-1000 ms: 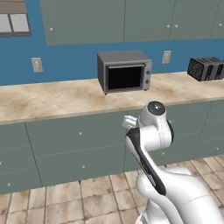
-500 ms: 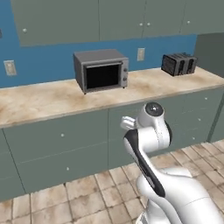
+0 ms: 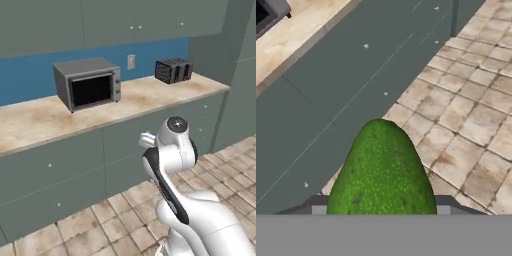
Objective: Place the avocado in the correct fridge rack based on whether it is a fruit or vegetable. Finally, close the fridge door.
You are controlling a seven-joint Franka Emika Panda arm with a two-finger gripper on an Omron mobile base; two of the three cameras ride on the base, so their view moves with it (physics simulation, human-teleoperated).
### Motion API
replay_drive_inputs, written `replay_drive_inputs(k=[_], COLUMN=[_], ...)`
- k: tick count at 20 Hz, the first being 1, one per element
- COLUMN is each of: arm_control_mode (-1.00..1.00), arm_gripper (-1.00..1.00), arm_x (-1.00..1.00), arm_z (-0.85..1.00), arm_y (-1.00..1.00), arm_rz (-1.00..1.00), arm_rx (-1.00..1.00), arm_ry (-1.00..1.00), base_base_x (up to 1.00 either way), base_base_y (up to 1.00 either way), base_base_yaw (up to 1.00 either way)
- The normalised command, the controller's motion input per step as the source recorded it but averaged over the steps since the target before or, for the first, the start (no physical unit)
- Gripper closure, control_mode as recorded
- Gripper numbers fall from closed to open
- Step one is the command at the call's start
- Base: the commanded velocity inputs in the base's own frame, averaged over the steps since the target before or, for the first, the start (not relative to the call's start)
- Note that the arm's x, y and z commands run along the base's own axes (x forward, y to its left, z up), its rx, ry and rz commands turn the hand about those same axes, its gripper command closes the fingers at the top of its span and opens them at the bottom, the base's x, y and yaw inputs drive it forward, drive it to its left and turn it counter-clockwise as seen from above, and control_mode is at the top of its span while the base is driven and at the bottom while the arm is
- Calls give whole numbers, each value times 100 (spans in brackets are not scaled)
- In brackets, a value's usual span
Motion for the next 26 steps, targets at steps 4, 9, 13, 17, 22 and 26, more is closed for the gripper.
replay_drive_inputs(k=[4, 9, 13, 17, 22, 26], arm_control_mode=[100, 100, 100, 100, 100, 100], arm_gripper=[100, 100, 100, 100, 100, 100], arm_x=[0, 0, 0, 0, 0, 0], arm_z=[0, 0, 0, 0, 0, 0], arm_y=[0, 0, 0, 0, 0, 0], arm_rz=[0, 0, 0, 0, 0, 0], arm_rx=[0, 0, 0, 0, 0, 0], arm_ry=[0, 0, 0, 0, 0, 0], base_base_x=[0, 0, 1, 6, 38, 70], base_base_y=[84, 90, 95, 89, 49, 0], base_base_yaw=[55, 61, 58, 59, 62, 61])
